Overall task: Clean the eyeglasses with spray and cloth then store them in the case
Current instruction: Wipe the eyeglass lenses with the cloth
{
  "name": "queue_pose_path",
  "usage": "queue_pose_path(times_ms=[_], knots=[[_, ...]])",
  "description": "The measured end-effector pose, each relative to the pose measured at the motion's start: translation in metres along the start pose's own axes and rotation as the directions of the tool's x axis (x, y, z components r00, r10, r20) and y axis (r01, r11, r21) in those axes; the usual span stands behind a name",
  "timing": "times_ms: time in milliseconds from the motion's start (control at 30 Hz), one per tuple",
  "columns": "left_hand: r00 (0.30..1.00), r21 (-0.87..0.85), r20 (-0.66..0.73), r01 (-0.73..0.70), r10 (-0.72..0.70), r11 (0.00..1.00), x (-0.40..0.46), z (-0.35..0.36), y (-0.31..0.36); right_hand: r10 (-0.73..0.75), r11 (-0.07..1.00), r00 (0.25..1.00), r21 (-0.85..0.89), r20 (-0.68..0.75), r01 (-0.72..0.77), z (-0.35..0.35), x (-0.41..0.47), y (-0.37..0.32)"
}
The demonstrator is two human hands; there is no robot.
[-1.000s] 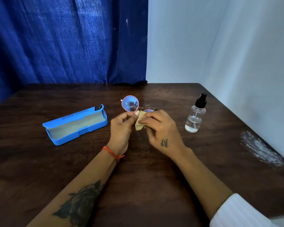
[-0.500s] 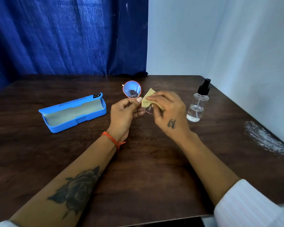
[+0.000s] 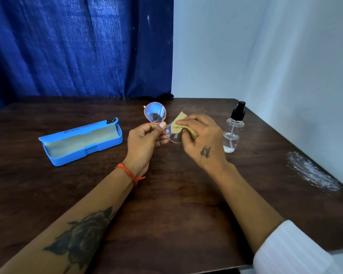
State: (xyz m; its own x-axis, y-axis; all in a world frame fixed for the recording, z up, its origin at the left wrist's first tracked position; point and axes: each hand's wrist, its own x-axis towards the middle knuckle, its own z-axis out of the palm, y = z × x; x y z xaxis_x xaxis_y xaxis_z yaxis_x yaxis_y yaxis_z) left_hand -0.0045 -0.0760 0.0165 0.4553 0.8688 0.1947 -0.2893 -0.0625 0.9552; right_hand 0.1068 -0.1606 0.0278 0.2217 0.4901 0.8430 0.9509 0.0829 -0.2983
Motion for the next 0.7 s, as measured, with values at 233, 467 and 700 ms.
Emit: queue_pose_path(times_ms=[233, 467, 700], knots=[[0.999, 0.056, -0.024, -0.034, 0.035, 0.998, 0.003, -0.002, -0.001, -0.225, 0.972, 0.951, -0.016, 0.211, 0.234, 0.007, -0.006, -0.004], [0.998, 0.053, -0.025, -0.053, 0.054, 0.997, 0.002, -0.002, 0.003, 0.034, 0.991, 0.978, 0.118, 0.204, -0.059, -0.005, 0.004, 0.003], [0.985, 0.272, 0.021, -0.172, 0.173, 0.947, 0.004, -0.001, 0.005, 0.056, 0.996, 0.992, 0.074, -0.116, -0.048, -0.008, 0.012, -0.001]])
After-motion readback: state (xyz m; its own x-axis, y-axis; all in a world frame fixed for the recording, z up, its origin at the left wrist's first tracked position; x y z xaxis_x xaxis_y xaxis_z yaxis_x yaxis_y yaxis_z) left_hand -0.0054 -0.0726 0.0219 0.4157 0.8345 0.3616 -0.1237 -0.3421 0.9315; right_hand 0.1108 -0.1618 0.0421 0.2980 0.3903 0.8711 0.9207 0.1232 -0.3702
